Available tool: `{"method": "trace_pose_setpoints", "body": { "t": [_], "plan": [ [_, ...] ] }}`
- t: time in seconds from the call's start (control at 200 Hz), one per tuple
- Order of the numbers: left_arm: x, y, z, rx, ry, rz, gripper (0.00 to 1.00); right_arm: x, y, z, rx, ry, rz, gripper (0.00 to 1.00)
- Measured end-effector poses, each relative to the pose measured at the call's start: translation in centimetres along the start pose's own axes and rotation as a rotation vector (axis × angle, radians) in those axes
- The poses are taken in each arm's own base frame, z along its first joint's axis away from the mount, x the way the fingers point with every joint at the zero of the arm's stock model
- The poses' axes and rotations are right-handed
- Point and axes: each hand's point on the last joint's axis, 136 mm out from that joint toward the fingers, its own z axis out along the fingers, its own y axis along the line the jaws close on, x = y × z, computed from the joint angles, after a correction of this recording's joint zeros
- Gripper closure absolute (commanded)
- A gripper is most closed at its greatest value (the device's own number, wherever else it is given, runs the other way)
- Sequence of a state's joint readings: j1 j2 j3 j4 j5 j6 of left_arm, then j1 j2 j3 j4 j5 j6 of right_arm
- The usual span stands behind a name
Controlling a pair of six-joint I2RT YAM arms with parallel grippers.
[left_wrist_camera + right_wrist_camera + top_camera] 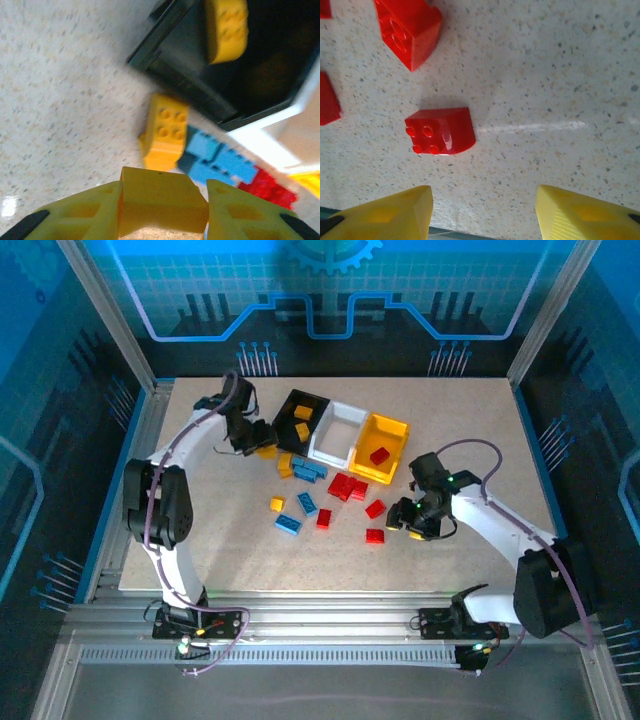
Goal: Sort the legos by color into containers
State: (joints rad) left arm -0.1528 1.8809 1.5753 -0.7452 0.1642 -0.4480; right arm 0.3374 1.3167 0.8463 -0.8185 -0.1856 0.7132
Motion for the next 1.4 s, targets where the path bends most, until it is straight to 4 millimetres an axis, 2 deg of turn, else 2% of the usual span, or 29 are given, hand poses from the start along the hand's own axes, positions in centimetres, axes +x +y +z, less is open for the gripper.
{"method": "trace_pose_setpoints", "body": {
  "t": [0.17, 0.235, 0.325, 0.38, 0.495, 0.63, 0.79, 1.036, 1.256, 1.401],
  "plan": [
    [-6.1, -6.2, -2.5, 0.105, -0.13, 0.043, 0.66, -2.1, 1.7, -1.1, -0.033, -0.037, -0.027, 0.42],
    [-7.5, -8.4, -2.2, 0.133, -0.157, 0.069, 0.66, -2.7, 2.1, -1.4, -0.045, -0.052, -0.028, 0.42],
    [-8.2, -9.8, -0.5, 0.143, -0.152, 0.087, 0.66, -3.0, 2.4, -1.9, -0.057, -0.06, -0.029, 0.42],
    [-8.2, -9.9, 0.9, 0.136, -0.133, 0.089, 0.66, -3.3, 2.7, -2.3, -0.062, -0.066, -0.036, 0.42],
    [-7.9, -8.9, 4.1, 0.096, -0.081, 0.07, 0.66, -3.9, 3.4, -3.2, -0.078, -0.092, -0.057, 0.42],
    [-7.5, -8.0, 5.9, 0.066, -0.044, 0.039, 0.65, -3.6, 3.0, -3.7, -0.083, -0.105, -0.054, 0.42],
    [-7.5, -8.0, 5.8, 0.06, -0.046, 0.038, 0.65, -1.9, 1.4, -3.9, -0.087, -0.117, -0.043, 0.42],
    [-7.6, -9.2, 5.2, 0.071, -0.064, 0.056, 0.65, 0.6, -1.7, -2.7, -0.071, -0.105, 0.013, 0.41],
    [-8.3, -10.9, 4.0, 0.096, -0.103, 0.071, 0.65, 1.7, -2.9, -2.2, -0.084, -0.098, 0.048, 0.41],
    [-8.5, -10.9, 4.7, 0.094, -0.1, 0.052, 0.65, 1.6, -3.0, -2.4, -0.083, -0.098, 0.053, 0.41]
  ]
}}
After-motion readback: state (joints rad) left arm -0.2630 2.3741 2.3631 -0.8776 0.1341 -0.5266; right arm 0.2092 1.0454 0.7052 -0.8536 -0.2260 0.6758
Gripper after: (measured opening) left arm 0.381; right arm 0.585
